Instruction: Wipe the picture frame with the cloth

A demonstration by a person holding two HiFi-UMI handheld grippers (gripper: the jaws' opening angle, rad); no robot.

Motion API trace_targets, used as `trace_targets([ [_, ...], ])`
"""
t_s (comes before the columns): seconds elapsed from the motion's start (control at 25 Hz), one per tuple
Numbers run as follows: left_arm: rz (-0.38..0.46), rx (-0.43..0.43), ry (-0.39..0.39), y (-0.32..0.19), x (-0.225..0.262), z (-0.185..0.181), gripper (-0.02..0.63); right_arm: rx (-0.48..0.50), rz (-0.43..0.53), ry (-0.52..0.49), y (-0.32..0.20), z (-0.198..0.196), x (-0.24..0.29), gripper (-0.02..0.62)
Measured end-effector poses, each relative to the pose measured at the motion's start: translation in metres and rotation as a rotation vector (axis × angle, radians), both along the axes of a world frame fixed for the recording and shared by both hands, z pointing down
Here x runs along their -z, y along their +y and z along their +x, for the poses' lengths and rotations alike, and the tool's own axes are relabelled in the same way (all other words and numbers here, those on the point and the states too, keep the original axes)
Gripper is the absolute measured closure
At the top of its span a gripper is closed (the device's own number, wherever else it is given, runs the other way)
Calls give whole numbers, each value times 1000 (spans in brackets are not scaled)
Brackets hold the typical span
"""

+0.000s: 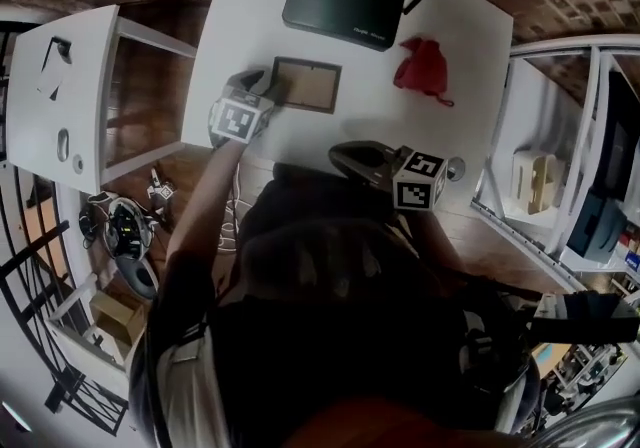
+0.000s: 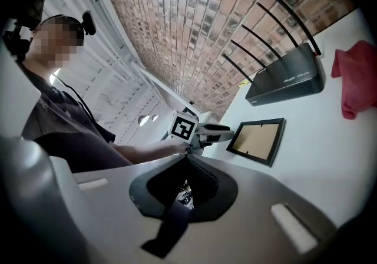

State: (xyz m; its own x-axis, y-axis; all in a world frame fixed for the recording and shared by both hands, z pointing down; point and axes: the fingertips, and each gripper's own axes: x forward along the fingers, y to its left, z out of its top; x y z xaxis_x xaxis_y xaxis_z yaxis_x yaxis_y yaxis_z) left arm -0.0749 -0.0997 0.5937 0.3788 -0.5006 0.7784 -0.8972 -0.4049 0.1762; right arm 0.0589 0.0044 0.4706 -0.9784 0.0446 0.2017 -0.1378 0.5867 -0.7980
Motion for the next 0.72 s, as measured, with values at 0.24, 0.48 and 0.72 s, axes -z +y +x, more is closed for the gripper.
trace_targets([
  [0.24,-73,21,-30,-6,-21,2,449,-20,-10,7,-33,19,-9,595],
  [0.48,-124,63,-12,-13,-34,5,491,-14,-31,20,-44,27,-19,595],
  [0.72,-150,168,119,-15,-30,2,546,-12,-45,59,-52,28,-33,595],
])
